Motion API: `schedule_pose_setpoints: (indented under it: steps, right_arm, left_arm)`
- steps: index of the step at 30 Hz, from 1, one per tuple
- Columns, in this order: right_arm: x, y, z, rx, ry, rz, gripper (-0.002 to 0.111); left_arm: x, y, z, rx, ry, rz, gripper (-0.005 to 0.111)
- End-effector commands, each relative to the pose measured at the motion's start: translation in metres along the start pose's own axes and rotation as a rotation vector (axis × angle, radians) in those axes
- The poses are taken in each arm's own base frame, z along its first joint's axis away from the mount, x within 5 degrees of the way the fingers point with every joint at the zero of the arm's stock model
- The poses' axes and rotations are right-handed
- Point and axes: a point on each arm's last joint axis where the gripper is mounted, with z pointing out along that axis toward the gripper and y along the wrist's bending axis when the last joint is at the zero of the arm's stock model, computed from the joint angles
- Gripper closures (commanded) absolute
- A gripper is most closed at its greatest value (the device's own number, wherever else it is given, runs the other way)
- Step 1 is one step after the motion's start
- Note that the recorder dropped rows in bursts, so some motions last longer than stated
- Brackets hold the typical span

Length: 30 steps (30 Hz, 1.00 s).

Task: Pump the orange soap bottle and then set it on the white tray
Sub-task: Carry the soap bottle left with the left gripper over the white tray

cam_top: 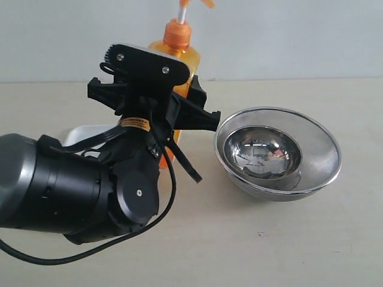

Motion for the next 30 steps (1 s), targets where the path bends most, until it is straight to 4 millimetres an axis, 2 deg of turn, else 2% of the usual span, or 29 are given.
schedule_pose_setpoints:
  steps: [1,18,30]
  right_arm:
    - [-0.001,0.000,0.000,0.005,-0.006,-0.009,0.108]
    - [-0.001,0.000,0.000,0.001,-0.007,-0.004,0.108]
    - [-0.001,0.000,0.000,-0.001,-0.006,-0.004,0.108]
  left_arm:
    - [-0.030,0.014,-0.006,-0.064,-0.150,-0.031,0.102]
    - [-0.041,0.059,-0.040,-0.084,-0.159,-0.101,0.102]
    - [-0.025,0.098,-0.032,-0.187,-0.133,-0.158,0.102]
